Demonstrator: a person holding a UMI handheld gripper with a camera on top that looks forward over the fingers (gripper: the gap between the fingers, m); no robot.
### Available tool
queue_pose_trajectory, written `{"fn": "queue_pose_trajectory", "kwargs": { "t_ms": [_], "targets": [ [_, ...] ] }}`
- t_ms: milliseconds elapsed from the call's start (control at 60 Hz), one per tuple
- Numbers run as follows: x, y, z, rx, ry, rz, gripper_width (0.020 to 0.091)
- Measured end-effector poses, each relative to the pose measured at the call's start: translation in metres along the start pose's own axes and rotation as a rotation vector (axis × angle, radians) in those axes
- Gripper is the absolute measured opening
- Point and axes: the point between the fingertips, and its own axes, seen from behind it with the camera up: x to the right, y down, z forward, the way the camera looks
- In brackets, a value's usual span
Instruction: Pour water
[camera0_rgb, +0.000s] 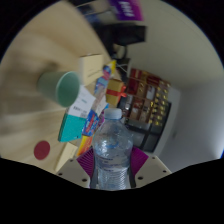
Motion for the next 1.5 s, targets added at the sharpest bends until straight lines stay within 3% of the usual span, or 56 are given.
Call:
{"fn": "queue_pose_trajectory", "kwargs": {
  "t_ms": [217,383,467,617,750,850,917,1067,1083,1167,1383,1400,1500],
  "targets": [
    [-0.019,-0.019,0.008,0.044,-0.034,-0.439,0.0453],
    [-0.030,-0.033,0.021,0.098,-0.058,-0.477,0.0449],
    [-0.036,-0.024,0.018,0.085,-0.081,-0.419,0.0450],
    [-0.015,-0.027,0.036,0.094,-0.057,-0.102,0.0452],
    [0.006,-0.005,0.034,0.097,-0.071,0.632,0.0455],
    [0.000,0.003,0.016,0.191,-0.163,1.178,0.0455],
    [-0.034,0.012,0.011,0.193,-0.150,1.432,0.0451],
    [-0.063,0.060,0.022,0.156,-0.210,1.710,0.0453],
    [-0.084,0.046,0.032,0.157,-0.193,1.748,0.0451],
    [-0.092,0.088,0.027,0.159,-0.203,1.851,0.0453],
    [-0.137,0.064,0.039,0.216,-0.316,1.822,0.0452],
    [-0.141,0.062,0.039,0.220,-0.328,1.813,0.0487],
    [-0.140,0.060,0.038,0.279,-0.271,1.798,0.0464]
  ]
}}
